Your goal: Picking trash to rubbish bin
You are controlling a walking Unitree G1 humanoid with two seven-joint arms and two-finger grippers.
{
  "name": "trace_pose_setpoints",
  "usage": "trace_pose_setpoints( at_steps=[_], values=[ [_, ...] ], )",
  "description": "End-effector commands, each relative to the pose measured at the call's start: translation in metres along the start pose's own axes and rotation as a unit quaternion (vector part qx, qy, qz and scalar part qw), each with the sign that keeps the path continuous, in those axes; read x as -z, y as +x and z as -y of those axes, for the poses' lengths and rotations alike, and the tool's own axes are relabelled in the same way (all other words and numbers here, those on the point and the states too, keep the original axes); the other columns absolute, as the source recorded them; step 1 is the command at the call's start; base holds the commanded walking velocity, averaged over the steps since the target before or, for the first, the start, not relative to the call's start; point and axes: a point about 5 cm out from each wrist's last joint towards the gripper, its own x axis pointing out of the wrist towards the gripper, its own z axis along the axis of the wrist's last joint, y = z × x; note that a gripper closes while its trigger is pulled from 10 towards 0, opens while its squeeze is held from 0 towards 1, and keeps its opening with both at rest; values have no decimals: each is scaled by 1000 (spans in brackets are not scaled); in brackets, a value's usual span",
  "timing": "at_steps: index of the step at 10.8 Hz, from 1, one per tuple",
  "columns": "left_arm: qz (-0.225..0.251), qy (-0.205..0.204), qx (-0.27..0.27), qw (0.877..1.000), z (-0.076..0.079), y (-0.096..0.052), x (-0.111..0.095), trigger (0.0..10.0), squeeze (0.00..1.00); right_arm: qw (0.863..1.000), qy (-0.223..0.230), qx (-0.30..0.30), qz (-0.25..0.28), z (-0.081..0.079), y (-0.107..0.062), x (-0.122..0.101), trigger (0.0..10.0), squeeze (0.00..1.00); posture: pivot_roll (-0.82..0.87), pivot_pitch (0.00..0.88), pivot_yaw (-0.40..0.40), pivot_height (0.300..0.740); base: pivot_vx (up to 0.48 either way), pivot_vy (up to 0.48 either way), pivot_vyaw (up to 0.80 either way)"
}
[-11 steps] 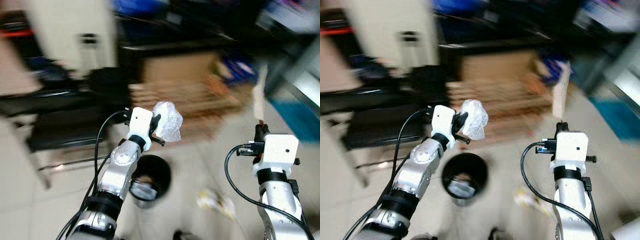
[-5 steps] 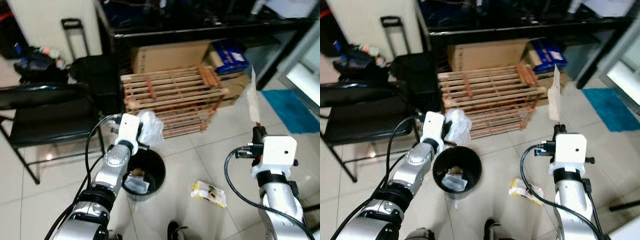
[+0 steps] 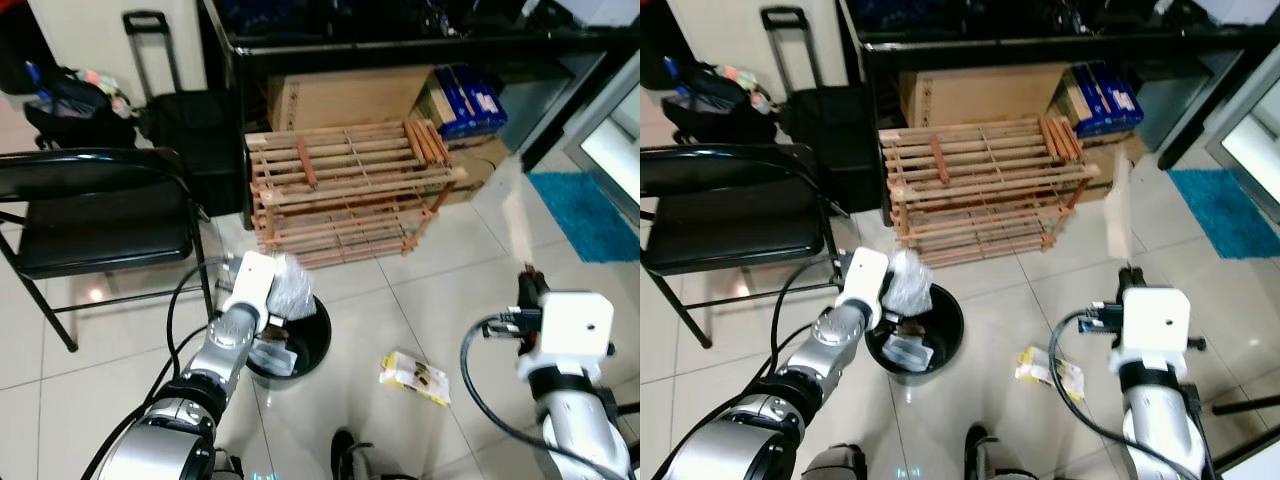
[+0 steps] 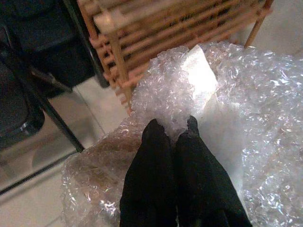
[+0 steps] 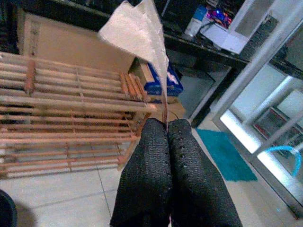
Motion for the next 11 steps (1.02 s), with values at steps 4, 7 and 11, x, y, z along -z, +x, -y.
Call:
trace_pose_setpoints(
  at_steps=[4, 7, 11],
  values=[
    [-36, 30, -62, 997, -5, -3, 15, 10000, 0, 1000, -15, 5, -21, 10, -12, -1, 10000, 0, -21, 277, -167, 740, 0, 0, 0],
    [-26, 13, -104, 994, -22, 0, 5, 10000, 0, 999, -22, 1, -28, 15, -17, -4, 10000, 0, -52, 296, -190, 740, 0, 0, 0],
    [-10, 3, -112, 994, -26, 4, -7, 10000, 0, 999, -23, -6, -36, 13, -21, -6, 10000, 0, -69, 316, -200, 740, 0, 0, 0]
  ],
)
